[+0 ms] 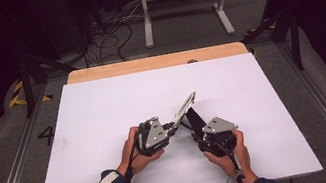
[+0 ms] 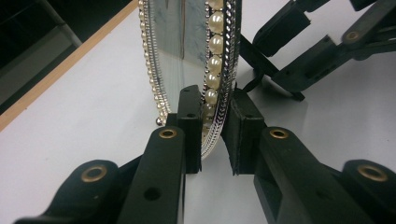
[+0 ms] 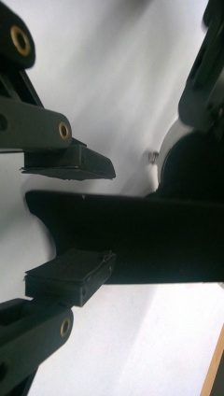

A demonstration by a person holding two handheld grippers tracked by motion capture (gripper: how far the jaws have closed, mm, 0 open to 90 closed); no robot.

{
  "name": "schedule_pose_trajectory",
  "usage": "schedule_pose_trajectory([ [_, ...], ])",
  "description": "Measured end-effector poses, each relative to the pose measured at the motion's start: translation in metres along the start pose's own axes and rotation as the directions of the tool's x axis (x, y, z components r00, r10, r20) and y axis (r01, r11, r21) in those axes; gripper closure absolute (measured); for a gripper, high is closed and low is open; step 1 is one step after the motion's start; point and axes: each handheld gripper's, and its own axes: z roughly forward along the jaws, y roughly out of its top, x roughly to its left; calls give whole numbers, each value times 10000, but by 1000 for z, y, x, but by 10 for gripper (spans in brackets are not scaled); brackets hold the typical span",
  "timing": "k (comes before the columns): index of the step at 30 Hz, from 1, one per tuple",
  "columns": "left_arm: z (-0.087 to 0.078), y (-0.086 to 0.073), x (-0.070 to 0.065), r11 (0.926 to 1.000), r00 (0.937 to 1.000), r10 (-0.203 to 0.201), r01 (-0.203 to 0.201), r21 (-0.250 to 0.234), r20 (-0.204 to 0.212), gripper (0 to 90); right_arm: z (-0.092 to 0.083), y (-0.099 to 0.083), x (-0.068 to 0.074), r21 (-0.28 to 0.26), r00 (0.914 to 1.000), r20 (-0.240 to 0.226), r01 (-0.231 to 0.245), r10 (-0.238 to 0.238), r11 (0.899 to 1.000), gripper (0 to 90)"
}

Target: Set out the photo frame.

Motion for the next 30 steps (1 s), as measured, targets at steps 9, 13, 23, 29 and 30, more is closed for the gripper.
schedule_pose_trajectory([
  [9,-3,5,-7,9980,9984,555,-551,295,-111,796,2,1,-8,-99,9994,-81,-334,333,9994,490],
  [13,-5,6,-11,9951,9961,886,-883,447,-49,793,4,3,-9,-173,9993,-145,-339,336,9993,470],
  [23,-12,13,-22,9936,9958,915,-917,664,66,775,4,3,-15,-82,9952,-948,237,-243,9997,515],
  [29,-14,18,-31,9948,9972,744,-735,711,-107,768,1,4,-20,-36,9903,-1286,533,-533,9986,551],
  [30,-14,18,-31,9953,9975,691,-679,690,-148,768,1,4,-20,-45,9897,-1324,552,-553,9985,551],
])
